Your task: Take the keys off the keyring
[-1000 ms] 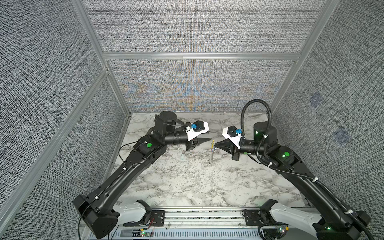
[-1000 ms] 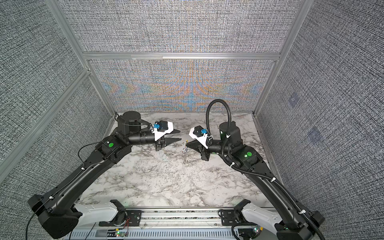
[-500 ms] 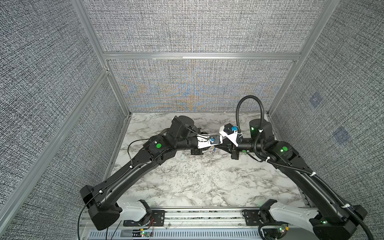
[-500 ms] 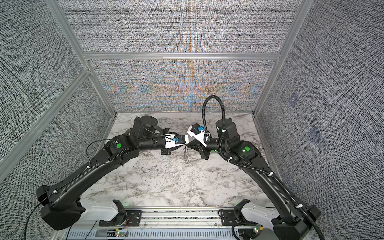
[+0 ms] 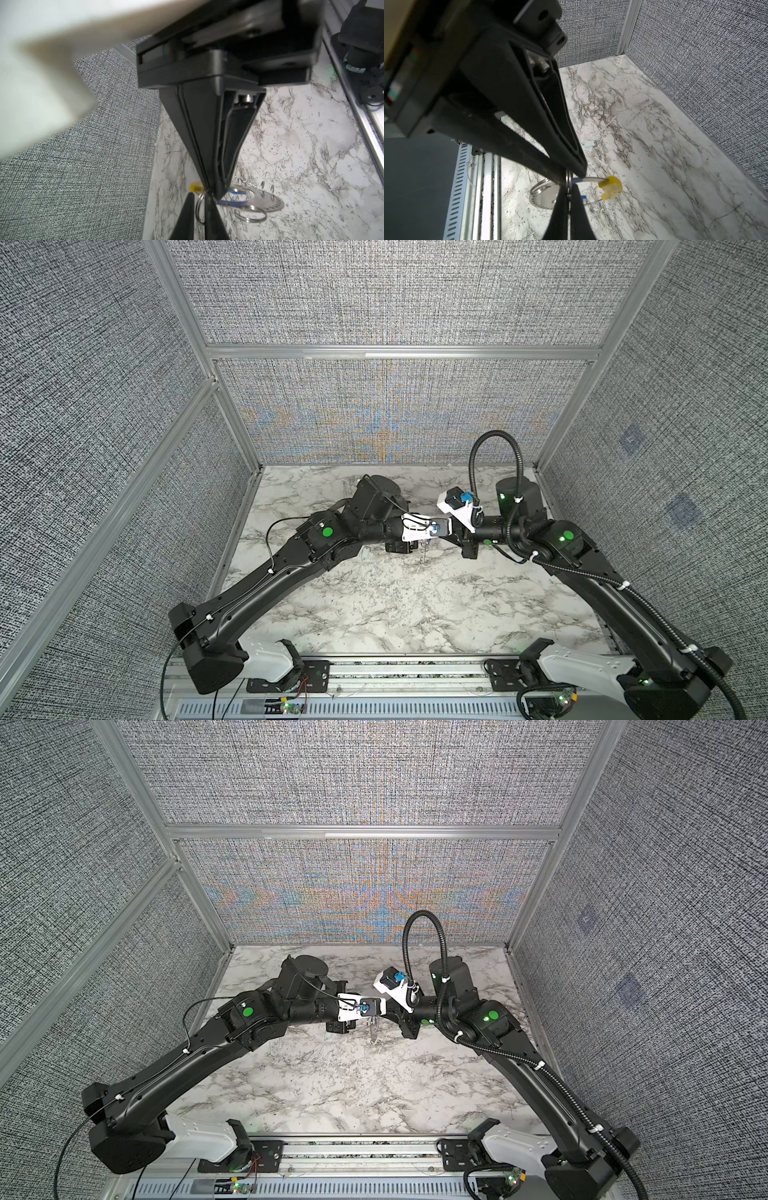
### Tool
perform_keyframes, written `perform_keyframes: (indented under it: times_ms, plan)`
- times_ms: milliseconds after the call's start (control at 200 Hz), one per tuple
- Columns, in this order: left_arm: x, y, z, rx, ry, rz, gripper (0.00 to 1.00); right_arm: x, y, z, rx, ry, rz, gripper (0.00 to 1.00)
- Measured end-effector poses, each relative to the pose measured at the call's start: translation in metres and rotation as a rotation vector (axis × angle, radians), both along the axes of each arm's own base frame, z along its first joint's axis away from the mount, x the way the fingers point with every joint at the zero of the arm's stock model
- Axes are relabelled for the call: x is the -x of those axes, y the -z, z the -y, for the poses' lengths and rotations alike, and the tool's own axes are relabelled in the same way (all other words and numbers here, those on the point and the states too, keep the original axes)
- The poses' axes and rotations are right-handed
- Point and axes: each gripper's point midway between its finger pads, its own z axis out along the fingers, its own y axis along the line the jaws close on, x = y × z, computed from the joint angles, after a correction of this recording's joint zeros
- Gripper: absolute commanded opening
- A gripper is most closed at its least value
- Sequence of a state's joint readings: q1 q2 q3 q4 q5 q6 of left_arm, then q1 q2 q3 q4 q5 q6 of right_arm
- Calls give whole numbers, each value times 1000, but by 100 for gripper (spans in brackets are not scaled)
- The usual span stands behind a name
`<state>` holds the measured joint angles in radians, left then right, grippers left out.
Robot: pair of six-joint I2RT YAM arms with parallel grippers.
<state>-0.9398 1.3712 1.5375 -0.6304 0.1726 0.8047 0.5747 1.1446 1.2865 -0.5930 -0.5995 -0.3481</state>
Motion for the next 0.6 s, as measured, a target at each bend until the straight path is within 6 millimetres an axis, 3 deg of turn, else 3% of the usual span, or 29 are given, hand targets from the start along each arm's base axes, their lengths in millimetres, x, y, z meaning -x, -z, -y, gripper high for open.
perform_keyframes:
  times_ms: [260, 480, 600]
  plan:
    - [1, 4, 0, -22, 0, -25, 0, -3, 3, 1, 15, 10, 13, 0]
    - [2, 0, 1, -10, 1, -36, 0, -2, 0, 3, -5, 14, 47, 2]
    - [3, -1, 0, -14, 1, -41, 0, -2, -1, 2, -12, 13, 57, 7]
